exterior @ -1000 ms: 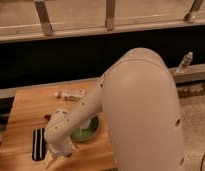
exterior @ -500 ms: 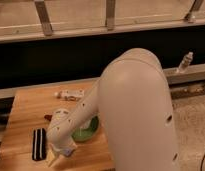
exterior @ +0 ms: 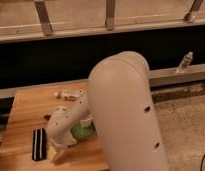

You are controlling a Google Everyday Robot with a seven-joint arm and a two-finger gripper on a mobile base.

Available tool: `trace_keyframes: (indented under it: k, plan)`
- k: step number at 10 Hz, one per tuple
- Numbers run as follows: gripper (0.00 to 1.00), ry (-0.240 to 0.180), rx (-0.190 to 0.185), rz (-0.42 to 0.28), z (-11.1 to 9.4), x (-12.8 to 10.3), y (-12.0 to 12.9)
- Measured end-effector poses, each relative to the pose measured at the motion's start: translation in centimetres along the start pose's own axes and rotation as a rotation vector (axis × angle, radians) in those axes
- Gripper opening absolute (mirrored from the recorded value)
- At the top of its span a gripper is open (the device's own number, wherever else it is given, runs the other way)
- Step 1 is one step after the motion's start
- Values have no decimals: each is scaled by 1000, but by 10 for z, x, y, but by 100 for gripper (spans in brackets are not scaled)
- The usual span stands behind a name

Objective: Place the white sponge in the ceramic cup

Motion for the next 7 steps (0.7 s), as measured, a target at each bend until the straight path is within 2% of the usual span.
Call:
trace_keyframes:
  k: [3,7]
  plan:
    - [80,8,52,-44,-14,-11,-8]
    - [80,-11,34,-80,-4,-34,-7]
